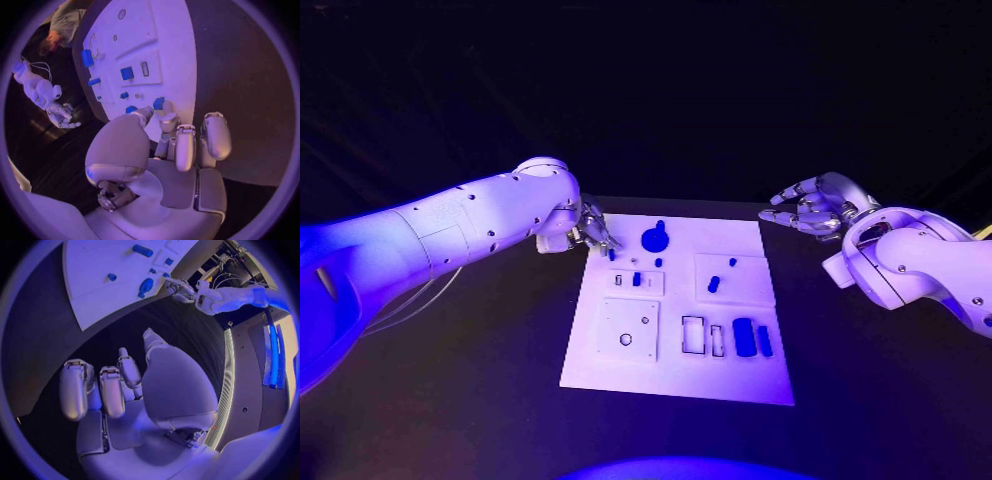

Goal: Assemble the parts on the task board

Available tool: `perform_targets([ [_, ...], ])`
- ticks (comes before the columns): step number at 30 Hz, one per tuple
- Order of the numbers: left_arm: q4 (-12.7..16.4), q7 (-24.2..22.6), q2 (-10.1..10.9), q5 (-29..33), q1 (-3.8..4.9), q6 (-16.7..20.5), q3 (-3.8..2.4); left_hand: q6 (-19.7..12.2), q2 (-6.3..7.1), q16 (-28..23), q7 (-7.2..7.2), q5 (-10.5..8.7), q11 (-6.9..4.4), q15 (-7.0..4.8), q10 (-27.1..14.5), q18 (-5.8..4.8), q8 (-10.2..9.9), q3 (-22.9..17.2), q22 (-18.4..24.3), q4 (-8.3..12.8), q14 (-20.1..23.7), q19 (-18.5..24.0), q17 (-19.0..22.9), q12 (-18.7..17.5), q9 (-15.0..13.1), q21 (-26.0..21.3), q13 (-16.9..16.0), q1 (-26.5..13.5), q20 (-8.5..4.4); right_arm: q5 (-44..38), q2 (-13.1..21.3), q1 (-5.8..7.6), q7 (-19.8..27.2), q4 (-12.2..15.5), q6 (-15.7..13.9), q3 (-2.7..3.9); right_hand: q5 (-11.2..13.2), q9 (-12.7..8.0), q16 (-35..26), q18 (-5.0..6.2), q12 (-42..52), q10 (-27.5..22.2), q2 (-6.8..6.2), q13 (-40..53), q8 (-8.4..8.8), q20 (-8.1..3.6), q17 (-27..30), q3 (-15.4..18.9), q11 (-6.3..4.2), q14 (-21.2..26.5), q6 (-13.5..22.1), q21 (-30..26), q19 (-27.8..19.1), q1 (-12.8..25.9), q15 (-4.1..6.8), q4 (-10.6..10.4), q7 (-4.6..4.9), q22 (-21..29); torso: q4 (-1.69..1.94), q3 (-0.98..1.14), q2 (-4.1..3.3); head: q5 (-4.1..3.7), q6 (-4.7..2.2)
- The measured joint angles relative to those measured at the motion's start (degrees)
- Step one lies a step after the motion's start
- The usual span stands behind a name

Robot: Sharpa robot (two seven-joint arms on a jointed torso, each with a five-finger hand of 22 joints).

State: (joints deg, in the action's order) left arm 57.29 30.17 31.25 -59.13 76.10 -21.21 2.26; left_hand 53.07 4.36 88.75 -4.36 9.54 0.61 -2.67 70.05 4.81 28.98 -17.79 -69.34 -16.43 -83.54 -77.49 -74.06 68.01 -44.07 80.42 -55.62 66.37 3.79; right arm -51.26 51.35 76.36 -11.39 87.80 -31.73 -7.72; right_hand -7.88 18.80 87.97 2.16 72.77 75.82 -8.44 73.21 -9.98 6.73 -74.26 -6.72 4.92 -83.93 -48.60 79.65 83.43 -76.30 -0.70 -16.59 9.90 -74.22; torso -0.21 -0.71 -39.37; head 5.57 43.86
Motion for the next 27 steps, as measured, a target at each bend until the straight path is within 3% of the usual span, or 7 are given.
perform_targets([
  [27,-0.3,0.0,-0.2,0.4,-0.17,-0.4,0.15,0.0,0.00,0.0,-0.01,0.00,0.00,-0.01,0.0,-0.01,0.7,0.0,0.0,0.0,0.0,0.0,0.0,0.0,-0.6,0.0,0.0,0.0,0.00,0.0,-0.1,-0.01,0.0,0.0,0.0,0.00,0.0,0.0,0.0,0.00,0.0,0.0,0.00,0.0,0.00,0.00,0.0,0.0,0.00,0.0,0.0,0.0,0.0,0.0,0.00,0.0,0.00,0.0,0.00,-0.02,-0.04,-0.10,0.20],
])
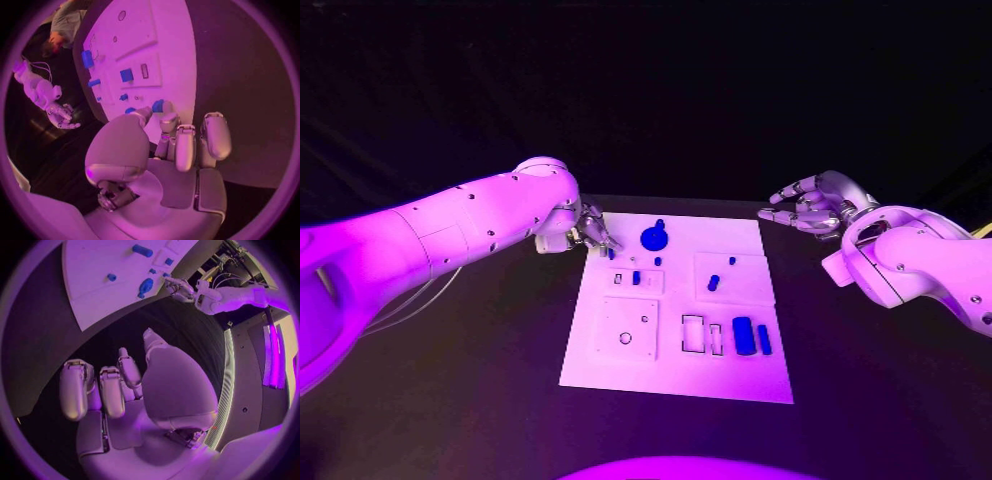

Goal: Assemble the parts on the task board

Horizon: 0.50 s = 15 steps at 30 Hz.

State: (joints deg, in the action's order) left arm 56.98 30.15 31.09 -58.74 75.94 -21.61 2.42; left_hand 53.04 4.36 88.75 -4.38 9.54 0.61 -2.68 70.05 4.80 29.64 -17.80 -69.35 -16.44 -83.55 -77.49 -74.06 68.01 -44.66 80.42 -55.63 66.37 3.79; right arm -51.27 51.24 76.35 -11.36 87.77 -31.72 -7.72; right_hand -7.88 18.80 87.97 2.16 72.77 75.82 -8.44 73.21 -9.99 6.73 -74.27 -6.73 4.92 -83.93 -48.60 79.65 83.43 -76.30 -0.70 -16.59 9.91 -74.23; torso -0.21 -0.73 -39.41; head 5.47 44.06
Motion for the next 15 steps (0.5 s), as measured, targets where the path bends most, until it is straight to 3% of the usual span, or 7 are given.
perform_targets([
  [10,-0.1,0.0,-0.1,0.4,-0.18,0.2,0.14,0.0,-0.45,0.0,0.00,0.00,0.00,0.00,0.0,0.00,0.0,0.0,0.0,0.0,0.0,0.0,0.0,0.0,-0.5,0.0,0.0,0.5,0.00,0.0,0.0,0.00,0.0,0.0,0.0,0.00,0.0,0.0,0.0,0.00,0.0,0.0,0.00,0.0,0.00,0.00,0.0,0.0,0.00,0.0,0.0,0.0,0.0,0.0,0.00,0.0,0.00,0.0,0.00,0.01,-0.01,-0.13,0.19],
  [15,-0.1,-0.1,-0.1,1.0,-0.19,0.4,0.15,-0.4,-0.83,0.0,0.40,-0.01,-0.01,-0.23,0.0,0.00,0.0,-0.1,0.0,0.1,-0.2,0.0,0.0,0.0,-0.9,0.0,0.0,3.3,-0.01,0.0,0.0,-0.01,0.0,0.0,0.1,0.00,0.0,-0.2,0.0,0.00,0.0,0.0,0.00,0.0,0.00,0.00,0.0,0.0,0.00,0.0,0.0,0.0,0.0,0.0,0.00,0.0,0.00,0.0,0.01,0.01,0.01,-0.13,0.22],
])
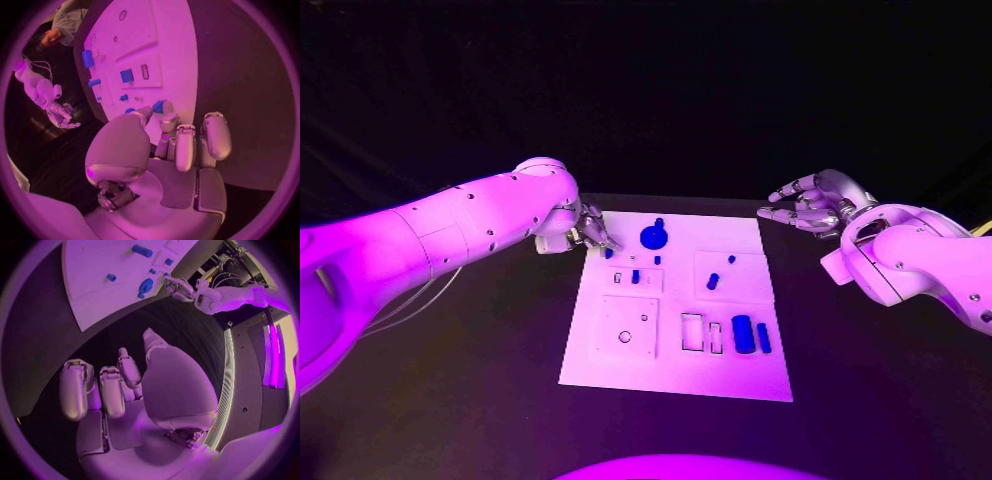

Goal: Assemble the parts on the task board

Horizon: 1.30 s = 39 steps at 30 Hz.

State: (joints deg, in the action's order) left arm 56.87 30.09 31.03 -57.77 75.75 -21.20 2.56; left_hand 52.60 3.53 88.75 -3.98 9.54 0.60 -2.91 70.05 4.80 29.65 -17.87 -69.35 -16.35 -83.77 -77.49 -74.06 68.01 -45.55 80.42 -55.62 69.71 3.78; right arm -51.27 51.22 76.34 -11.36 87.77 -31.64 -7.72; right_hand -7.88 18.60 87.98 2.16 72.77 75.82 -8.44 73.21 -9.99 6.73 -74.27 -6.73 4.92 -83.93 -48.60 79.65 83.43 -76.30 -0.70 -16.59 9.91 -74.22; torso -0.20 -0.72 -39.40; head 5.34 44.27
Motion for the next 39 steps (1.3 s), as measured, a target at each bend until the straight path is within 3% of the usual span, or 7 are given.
perform_targets([
  [4,0.1,0.0,0.1,0.9,0.00,0.4,0.00,-0.5,0.31,0.0,-0.49,-0.05,0.01,-0.07,0.0,0.00,0.0,-2.3,0.0,2.3,-0.1,0.0,0.0,0.0,0.4,0.0,0.0,1.9,-0.01,0.0,0.0,0.00,0.0,0.0,0.0,0.00,0.0,0.0,0.0,0.00,0.0,0.0,0.00,0.0,0.00,0.00,0.0,0.0,0.00,0.0,0.0,0.0,0.0,0.0,0.00,0.0,0.00,0.0,0.00,0.00,0.02,0.03,0.01],
  [7,0.3,-0.1,0.2,1.5,0.05,0.8,-0.06,-2.8,0.90,0.0,-1.04,-0.05,0.02,-0.07,0.0,0.00,0.0,-10.3,0.0,3.8,-0.1,0.0,0.0,0.0,0.6,0.0,0.0,2.4,-0.01,0.0,0.0,0.00,0.0,0.0,0.0,0.00,0.0,0.0,0.0,0.00,0.0,0.0,0.00,0.0,0.00,0.00,0.0,0.0,0.00,0.0,0.0,0.0,0.0,0.0,0.00,0.0,0.00,0.0,0.02,0.03,0.03,0.03,0.01],
  [10,0.5,-0.1,0.5,2.0,0.05,1.1,-0.09,-2.9,0.95,0.0,-1.04,-0.05,0.02,-0.07,0.0,0.00,-0.1,-11.6,0.0,5.0,-0.1,0.0,0.0,0.0,1.4,0.0,0.0,2.4,-0.01,0.0,0.0,0.00,0.0,0.0,0.0,0.00,0.0,0.0,0.0,0.00,0.0,0.0,0.00,0.0,0.00,0.00,0.0,0.0,0.00,0.0,0.0,0.0,0.0,0.0,0.00,0.0,0.00,0.0,0.02,0.03,0.03,0.04,0.01],
  [12,0.7,-0.1,0.7,2.2,0.01,1.2,-0.11,-2.9,0.95,0.0,-1.04,-0.05,0.02,-0.07,0.0,0.00,-0.1,-12.3,0.0,4.4,-0.1,0.0,0.0,0.0,1.4,0.0,0.0,2.4,-0.01,0.0,0.0,0.00,0.0,0.0,0.0,0.00,0.0,0.0,0.0,0.00,0.0,0.0,0.00,0.0,0.00,0.00,0.0,0.0,0.00,0.0,0.0,0.0,0.0,0.0,0.00,0.0,0.00,0.0,0.02,0.03,0.03,0.04,0.02],
  [27,2.6,-0.1,2.6,5.0,-0.03,1.0,-0.23,-3.7,2.68,0.0,-1.07,-0.46,0.02,-0.06,0.0,0.00,-0.1,-16.1,0.0,6.7,-0.1,0.0,0.0,-0.7,1.4,0.0,0.7,0.7,0.00,0.0,0.1,-0.01,-0.1,-0.1,0.1,0.00,0.0,0.0,0.0,0.00,0.0,0.0,0.00,0.0,-0.01,0.00,0.0,0.0,0.00,0.0,0.0,0.0,0.0,0.0,0.00,0.0,0.00,0.0,0.08,0.03,0.10,0.24,0.00],
  [33,4.8,0.0,4.0,7.7,0.02,0.4,-0.26,-3.7,3.19,0.0,-1.07,-0.46,0.03,-0.06,0.0,-0.01,-0.1,-18.0,-0.1,8.6,-0.1,0.0,0.0,-0.6,1.4,0.0,0.6,-0.6,0.00,0.0,0.2,-0.01,-0.1,-0.1,0.1,0.00,0.0,0.0,0.0,0.00,0.0,0.0,0.00,0.0,0.00,0.00,0.0,0.0,0.00,0.0,0.0,0.0,0.0,0.0,0.00,0.0,0.00,0.0,0.10,0.03,0.14,0.41,-0.10],
  [39,7.9,0.1,5.4,9.5,0.06,-1.0,-0.28,-3.6,3.43,0.0,-1.14,-0.49,0.21,-0.07,0.2,-0.01,0.0,-19.5,-0.5,9.1,-0.1,-0.5,0.0,-0.6,1.4,0.0,0.1,-1.9,-0.50,0.0,0.3,-0.01,-0.1,-0.1,0.1,0.00,0.0,0.0,0.0,0.00,0.0,0.0,0.00,0.0,-0.01,0.00,0.0,0.0,0.00,0.0,0.0,0.0,0.0,0.0,0.00,0.0,0.00,0.0,0.09,0.04,0.14,0.57,-0.10],
])
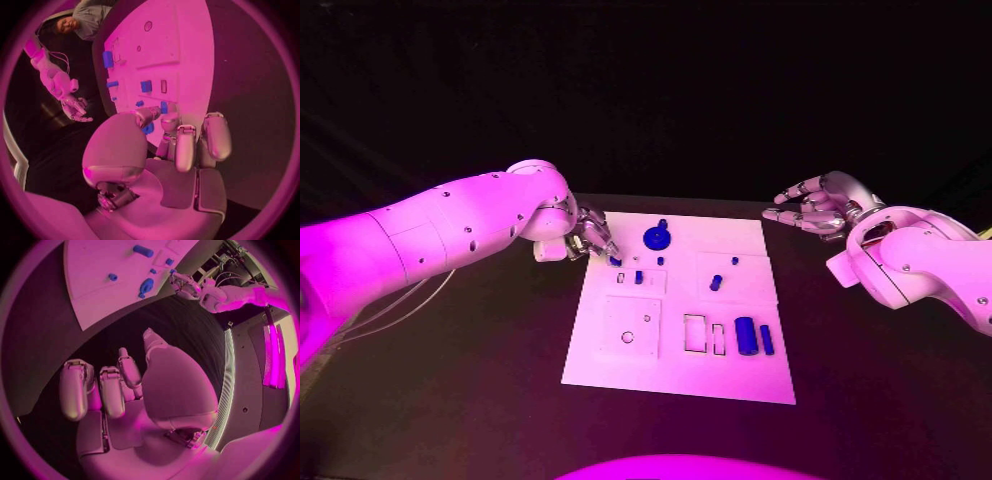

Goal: Assemble the parts on the task board

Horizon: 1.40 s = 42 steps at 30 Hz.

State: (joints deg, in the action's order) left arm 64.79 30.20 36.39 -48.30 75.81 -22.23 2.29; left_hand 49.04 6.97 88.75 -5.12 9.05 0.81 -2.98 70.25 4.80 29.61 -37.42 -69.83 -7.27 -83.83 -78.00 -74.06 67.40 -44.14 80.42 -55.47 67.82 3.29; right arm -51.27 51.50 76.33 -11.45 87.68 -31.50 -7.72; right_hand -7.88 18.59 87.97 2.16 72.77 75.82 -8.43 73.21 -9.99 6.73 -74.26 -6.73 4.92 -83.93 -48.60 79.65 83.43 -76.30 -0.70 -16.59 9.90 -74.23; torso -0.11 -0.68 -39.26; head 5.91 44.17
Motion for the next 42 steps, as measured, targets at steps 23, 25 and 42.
perform_targets([
  [23,4.3,0.2,-0.2,-7.5,0.02,-0.5,0.01,0.0,0.82,0.0,0.02,-0.01,-0.01,-0.01,0.0,-0.01,1.4,-1.4,-1.4,1.4,0.0,-0.3,0.0,1.0,0.0,0.0,-1.7,-1.7,-0.32,-0.2,-0.1,-0.13,0.2,-0.1,0.0,-0.02,0.0,0.0,0.0,0.00,0.0,0.0,0.00,0.0,-0.66,0.00,0.0,0.0,0.00,0.0,0.0,0.0,0.0,0.0,0.00,0.0,0.00,0.0,-0.03,-0.10,-0.12,0.17,0.29],
  [25,4.4,0.2,-0.3,-8.0,0.02,-0.2,0.02,0.0,0.54,0.0,0.02,0.00,-0.01,-0.02,0.0,-0.01,1.4,-1.4,-1.6,1.4,0.0,-0.3,0.0,1.2,0.0,0.1,-1.7,-2.0,-0.32,-0.3,-0.1,-0.14,0.2,-0.1,0.0,-0.03,0.0,0.0,0.0,0.00,0.0,0.0,0.00,0.0,-0.65,0.00,0.0,0.0,0.00,0.0,0.0,0.0,0.0,0.0,0.00,0.0,0.00,0.0,-0.03,-0.09,-0.12,0.23,0.31],
  [42,5.7,0.5,-0.3,-9.6,-0.05,0.0,0.78,0.1,1.19,0.0,0.13,0.00,-0.18,-0.03,0.2,-0.01,2.2,-4.2,-2.6,2.8,0.0,-0.5,0.0,2.3,-0.1,0.1,-2.9,-3.6,-0.51,-0.6,-0.2,-0.26,0.4,0.0,0.0,-0.03,0.0,0.0,0.0,0.00,0.0,0.0,0.00,0.0,-0.65,0.00,0.0,0.0,0.00,0.0,0.0,0.0,0.0,0.0,0.00,0.0,-0.01,0.0,-0.09,-0.04,-0.15,0.36,0.58],
])
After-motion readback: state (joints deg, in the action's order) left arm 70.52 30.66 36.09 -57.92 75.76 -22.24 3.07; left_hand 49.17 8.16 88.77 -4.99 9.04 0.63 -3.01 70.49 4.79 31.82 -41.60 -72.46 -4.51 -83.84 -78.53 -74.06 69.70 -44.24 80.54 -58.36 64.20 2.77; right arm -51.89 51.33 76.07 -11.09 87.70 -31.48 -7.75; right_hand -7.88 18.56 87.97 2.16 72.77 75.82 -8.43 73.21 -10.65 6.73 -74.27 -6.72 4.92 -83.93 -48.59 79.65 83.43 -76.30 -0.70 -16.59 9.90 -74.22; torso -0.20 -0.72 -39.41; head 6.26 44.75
